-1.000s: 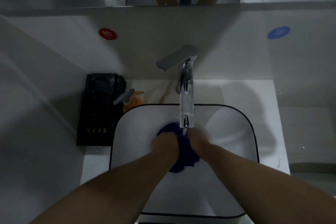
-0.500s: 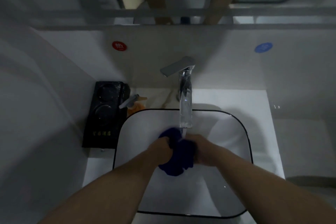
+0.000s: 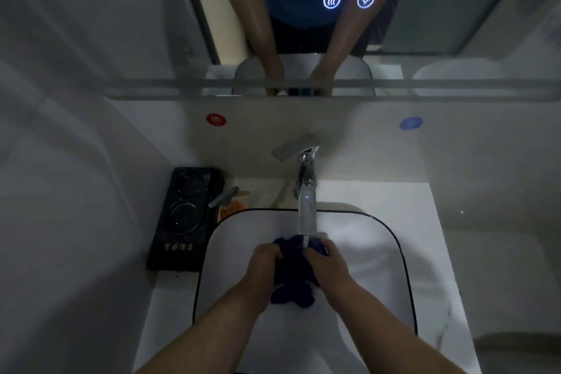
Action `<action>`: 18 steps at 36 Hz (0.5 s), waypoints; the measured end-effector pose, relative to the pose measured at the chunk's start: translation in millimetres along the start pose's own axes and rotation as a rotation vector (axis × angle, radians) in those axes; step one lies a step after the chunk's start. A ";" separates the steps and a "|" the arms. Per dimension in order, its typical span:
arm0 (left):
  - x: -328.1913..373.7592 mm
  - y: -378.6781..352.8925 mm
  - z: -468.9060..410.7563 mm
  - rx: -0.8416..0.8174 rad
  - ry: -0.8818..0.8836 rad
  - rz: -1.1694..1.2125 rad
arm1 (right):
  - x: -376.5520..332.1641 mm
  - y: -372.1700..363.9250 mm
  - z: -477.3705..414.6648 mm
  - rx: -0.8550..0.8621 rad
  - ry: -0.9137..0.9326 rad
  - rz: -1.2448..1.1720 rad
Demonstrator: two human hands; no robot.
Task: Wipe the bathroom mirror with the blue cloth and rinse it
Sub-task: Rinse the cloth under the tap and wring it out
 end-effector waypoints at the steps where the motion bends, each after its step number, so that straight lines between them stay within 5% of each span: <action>1: -5.8 -7.1 1.8 -0.012 0.066 0.116 | -0.4 1.5 1.8 0.000 -0.005 -0.007; 5: -13.7 -40.4 14.3 -0.186 0.224 0.286 | -6.1 2.3 13.6 -0.031 0.039 0.167; 9: -24.6 -47.0 19.4 -0.111 0.257 0.184 | 0.8 -0.1 18.8 -0.084 0.034 0.508; 14: -13.9 -65.6 36.2 -0.066 0.278 0.175 | -93.0 43.2 80.5 0.394 0.546 0.506; 18: -16.6 -53.9 31.6 -0.108 0.232 0.031 | -166.2 7.5 143.9 0.244 1.041 0.488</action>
Point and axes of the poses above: each hand's wrist, its own z-axis away from the middle knuckle, its own y-axis out of the back of the hand, x = y × z, the point moved 9 cm from there along -z, towards the middle knuckle, and after that the axes turned 12 degrees about -y, right-handed, at the moved point
